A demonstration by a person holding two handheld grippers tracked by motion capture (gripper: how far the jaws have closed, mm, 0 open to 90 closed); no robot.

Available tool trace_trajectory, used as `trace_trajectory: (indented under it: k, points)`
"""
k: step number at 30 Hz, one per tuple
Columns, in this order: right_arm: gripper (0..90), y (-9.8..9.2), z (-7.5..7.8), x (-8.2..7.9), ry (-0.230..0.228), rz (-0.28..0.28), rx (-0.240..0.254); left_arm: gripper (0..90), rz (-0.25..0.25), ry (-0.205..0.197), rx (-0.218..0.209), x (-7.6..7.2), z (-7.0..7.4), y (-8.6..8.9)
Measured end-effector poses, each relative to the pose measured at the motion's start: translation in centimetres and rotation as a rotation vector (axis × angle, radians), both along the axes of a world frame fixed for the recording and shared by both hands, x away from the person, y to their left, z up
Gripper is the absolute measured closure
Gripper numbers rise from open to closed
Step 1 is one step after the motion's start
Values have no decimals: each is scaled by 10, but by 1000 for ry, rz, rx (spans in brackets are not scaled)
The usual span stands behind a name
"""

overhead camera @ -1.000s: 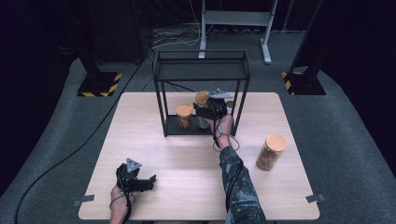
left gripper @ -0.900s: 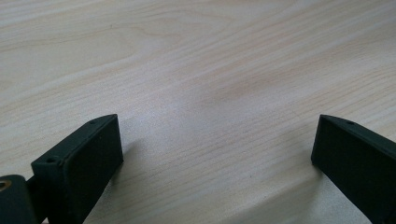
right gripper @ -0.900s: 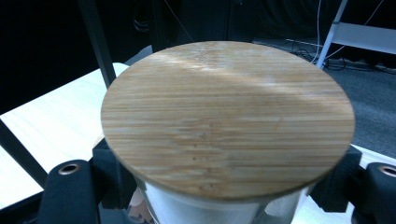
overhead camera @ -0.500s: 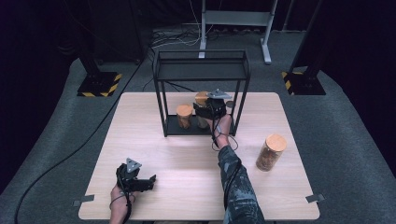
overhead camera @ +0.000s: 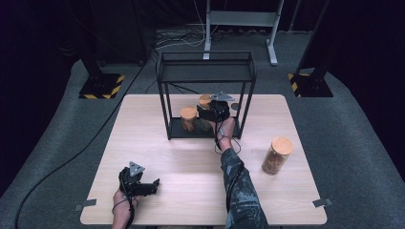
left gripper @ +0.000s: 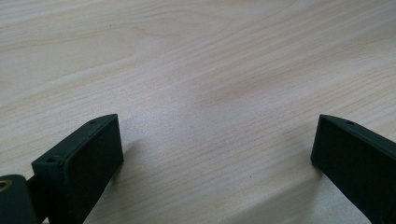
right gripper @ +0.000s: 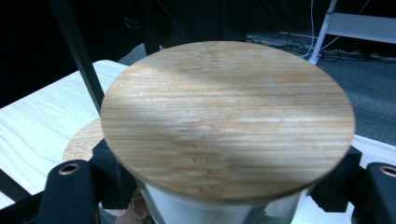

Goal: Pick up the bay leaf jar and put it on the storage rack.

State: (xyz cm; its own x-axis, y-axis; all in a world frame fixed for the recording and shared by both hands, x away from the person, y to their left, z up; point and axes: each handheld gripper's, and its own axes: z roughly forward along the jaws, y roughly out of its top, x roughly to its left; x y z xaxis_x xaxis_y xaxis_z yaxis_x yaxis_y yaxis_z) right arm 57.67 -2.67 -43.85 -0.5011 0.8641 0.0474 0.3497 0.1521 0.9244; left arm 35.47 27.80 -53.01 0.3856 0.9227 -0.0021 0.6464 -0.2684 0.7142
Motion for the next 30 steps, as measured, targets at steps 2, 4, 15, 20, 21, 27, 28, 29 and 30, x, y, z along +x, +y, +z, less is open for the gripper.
trace_trajectory:
  k: [2,4,15,20,21,27,28,29,30]
  points:
    - [241,1,-1,1,5,-4,2,16,0,0,0,0,0,0]
    - [241,1,-2,2,3,-7,6,17,-1,0,0,0,0,0]
    - [241,5,-4,6,-9,-15,12,17,-1,0,-1,0,0,0]
    - [241,6,-4,7,-12,-18,13,17,-1,0,-1,0,0,0]
    - [241,7,-4,7,-13,-20,15,17,-1,0,-1,0,0,0]
    - [240,9,-5,8,-13,-13,22,18,-3,0,0,0,0,-1]
    - [240,9,-5,8,-13,-13,25,18,-3,0,0,0,0,-1]
    - [240,10,-5,8,-16,-11,24,17,-3,-1,0,0,0,-1]
    - [240,10,-6,7,-18,-12,25,17,-3,-1,0,0,0,-1]
